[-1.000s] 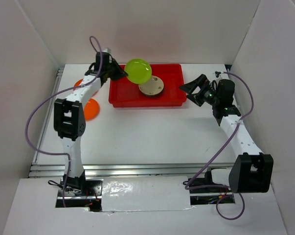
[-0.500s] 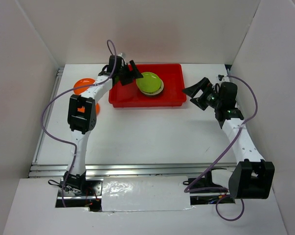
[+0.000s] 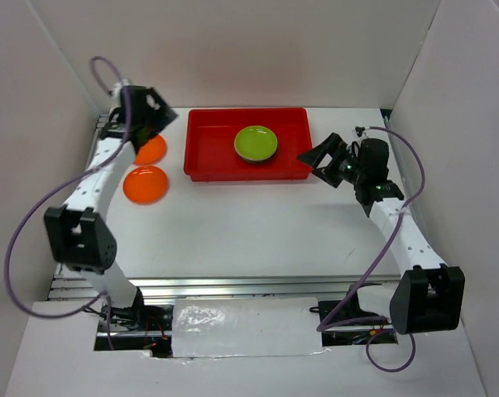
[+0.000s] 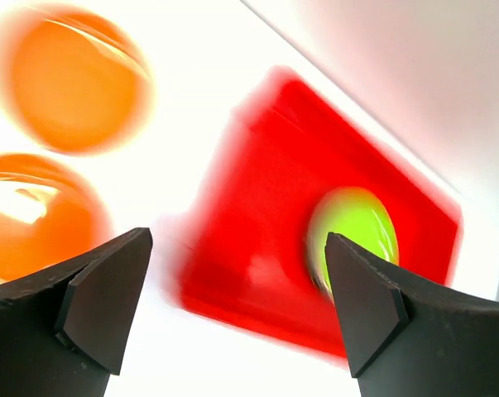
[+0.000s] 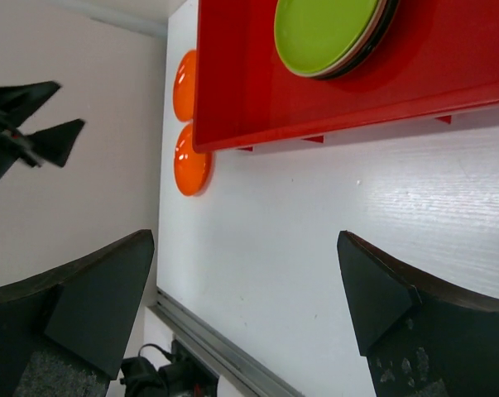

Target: Place the plates into the plastic bin on the countertop

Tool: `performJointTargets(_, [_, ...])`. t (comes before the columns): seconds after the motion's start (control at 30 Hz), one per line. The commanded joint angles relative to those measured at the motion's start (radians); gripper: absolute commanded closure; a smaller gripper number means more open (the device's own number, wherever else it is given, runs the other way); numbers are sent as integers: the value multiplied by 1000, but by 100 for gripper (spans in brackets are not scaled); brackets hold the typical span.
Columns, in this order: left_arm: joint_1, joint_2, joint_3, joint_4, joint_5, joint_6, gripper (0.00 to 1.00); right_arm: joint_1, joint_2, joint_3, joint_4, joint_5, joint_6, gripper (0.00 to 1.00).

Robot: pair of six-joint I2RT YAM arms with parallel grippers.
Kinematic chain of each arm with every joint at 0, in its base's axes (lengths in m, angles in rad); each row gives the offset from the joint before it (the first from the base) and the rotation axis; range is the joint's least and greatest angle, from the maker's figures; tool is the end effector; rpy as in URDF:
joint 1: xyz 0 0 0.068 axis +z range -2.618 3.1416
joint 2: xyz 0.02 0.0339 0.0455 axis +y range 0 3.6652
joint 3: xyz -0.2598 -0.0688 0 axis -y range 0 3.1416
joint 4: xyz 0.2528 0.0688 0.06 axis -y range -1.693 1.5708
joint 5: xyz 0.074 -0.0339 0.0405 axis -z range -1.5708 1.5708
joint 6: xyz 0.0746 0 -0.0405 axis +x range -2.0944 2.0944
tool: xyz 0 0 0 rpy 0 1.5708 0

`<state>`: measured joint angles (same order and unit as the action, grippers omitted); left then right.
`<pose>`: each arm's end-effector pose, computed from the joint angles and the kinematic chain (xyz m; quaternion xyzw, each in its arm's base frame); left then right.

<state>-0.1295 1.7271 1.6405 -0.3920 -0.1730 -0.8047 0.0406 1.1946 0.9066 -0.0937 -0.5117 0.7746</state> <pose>0.4463 -0.0452 0.3401 -0.3243 0.7884 -0.1671 0.4952 0.3113 0.0492 0.2891 0.1553 0.7989 0.4073 0.4144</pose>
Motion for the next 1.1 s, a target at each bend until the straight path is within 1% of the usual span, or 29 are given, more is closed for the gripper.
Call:
performJointTargets(0.0, [158,-87,-196,-148,-218,-132,1,28,19,23,37,9,-28,0])
performJointTargets(0.03, [221,-99,-235,-143,-212,-143,1,38,25,21,44,6,-28,0])
performJointTargets(0.07, [252,-122,-273,-136,-185,-149,1,42,31,25,49,2,-26,0])
performJointTargets(0.1, [281,-132,-345,-107,-162,-151,1,47,31,28,49,2,-28,0])
performJointTargets(0.13, [328,-144,-376,-82,-136,-145,1,53,37,29,54,-4,-29,0])
performJointTargets(0.23, [385,-156,-481,1,-48,-123,1,62,39,26,63,-5,-29,0])
performJointTargets(0.4, [416,-132,-597,133,81,-93,1,79,53,32,60,-11,-38,0])
performJointTargets(0.57, [416,-23,-623,196,95,-90,1,81,53,23,61,-13,-41,0])
performJointTargets(0.67, [418,28,-634,222,99,-93,9,81,51,26,58,-10,-44,0])
performJointTargets(0.8, [421,45,-660,246,98,-113,34,79,56,32,60,-10,-43,0])
performJointTargets(0.83, [422,46,-663,249,93,-116,36,79,57,32,61,-10,-40,0])
performJointTargets(0.87, [426,48,-665,246,93,-122,41,81,60,32,61,-10,-40,0])
performJointTargets(0.9, [430,51,-662,242,92,-122,59,81,62,32,64,-7,-38,0])
performJointTargets(0.97, [435,42,-671,236,93,-123,69,81,65,29,69,-7,-35,0])
performJointTargets(1.0, [438,35,-677,232,90,-122,82,81,66,32,69,-5,-37,0])
performJointTargets(1.07, [444,3,-692,225,86,-116,89,81,68,31,71,-7,-34,0])
